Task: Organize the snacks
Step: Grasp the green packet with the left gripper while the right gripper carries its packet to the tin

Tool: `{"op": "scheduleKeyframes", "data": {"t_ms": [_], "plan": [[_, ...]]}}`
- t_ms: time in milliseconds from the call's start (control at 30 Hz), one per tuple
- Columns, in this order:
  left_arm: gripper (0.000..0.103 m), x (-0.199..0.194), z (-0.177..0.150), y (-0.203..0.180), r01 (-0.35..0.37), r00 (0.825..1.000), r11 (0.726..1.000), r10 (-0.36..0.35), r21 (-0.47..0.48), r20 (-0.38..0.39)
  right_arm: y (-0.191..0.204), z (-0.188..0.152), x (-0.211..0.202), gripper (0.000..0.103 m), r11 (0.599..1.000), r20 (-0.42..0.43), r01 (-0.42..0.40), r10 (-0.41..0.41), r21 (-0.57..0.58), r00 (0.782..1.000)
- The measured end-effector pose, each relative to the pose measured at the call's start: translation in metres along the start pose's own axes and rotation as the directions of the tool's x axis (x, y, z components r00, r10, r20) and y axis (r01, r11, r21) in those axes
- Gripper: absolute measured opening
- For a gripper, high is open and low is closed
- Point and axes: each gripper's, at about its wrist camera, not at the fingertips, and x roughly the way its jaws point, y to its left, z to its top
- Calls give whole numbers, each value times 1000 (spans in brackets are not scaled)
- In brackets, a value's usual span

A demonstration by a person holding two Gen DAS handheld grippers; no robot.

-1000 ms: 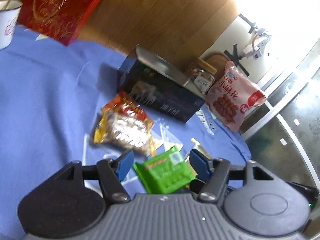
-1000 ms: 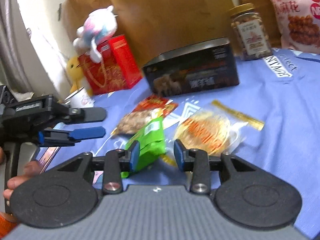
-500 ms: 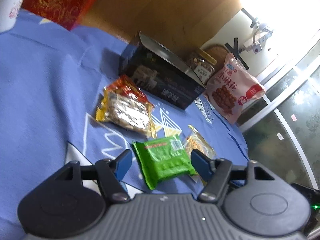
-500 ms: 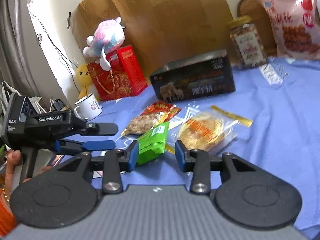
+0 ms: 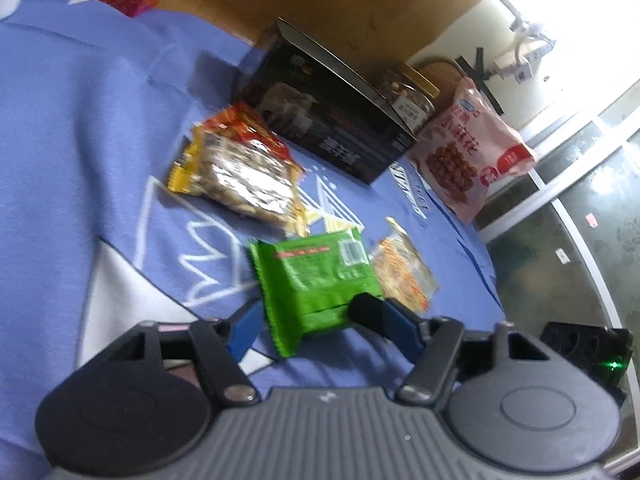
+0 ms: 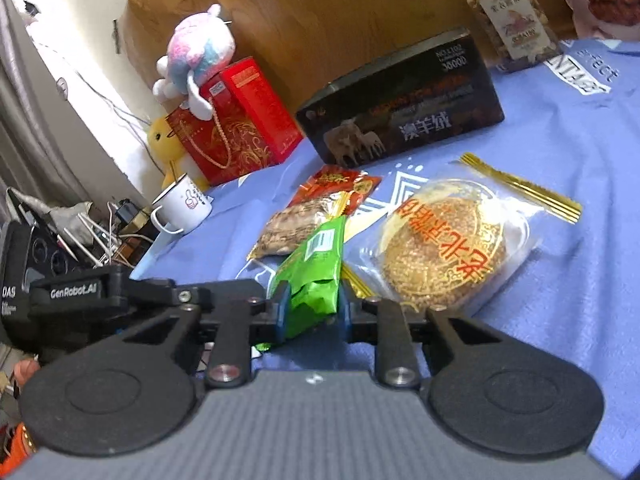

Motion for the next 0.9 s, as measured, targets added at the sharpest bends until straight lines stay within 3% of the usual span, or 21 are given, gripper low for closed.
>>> {"op": "scheduleKeyframes", "data": {"t_ms": [100, 333, 600, 900], "plan": [[54, 4, -2, -4, 17, 1000, 1000, -17, 4, -8, -7, -3, -7, 24, 999, -3, -7, 8, 33, 1000], [54, 11, -3, -23, 24, 1000, 998, -24, 53, -3, -17, -13, -24, 20, 987, -13, -88, 91, 136, 996], [54, 10, 12, -55, 76, 997, 990, -79, 115, 20, -12, 5, -50, 20, 991, 97, -83, 72, 108, 993], [54, 26, 21, -71, 65, 998, 986, -66, 151, 7, -29, 15, -53, 20, 987, 122, -76, 58, 142, 991]]}}
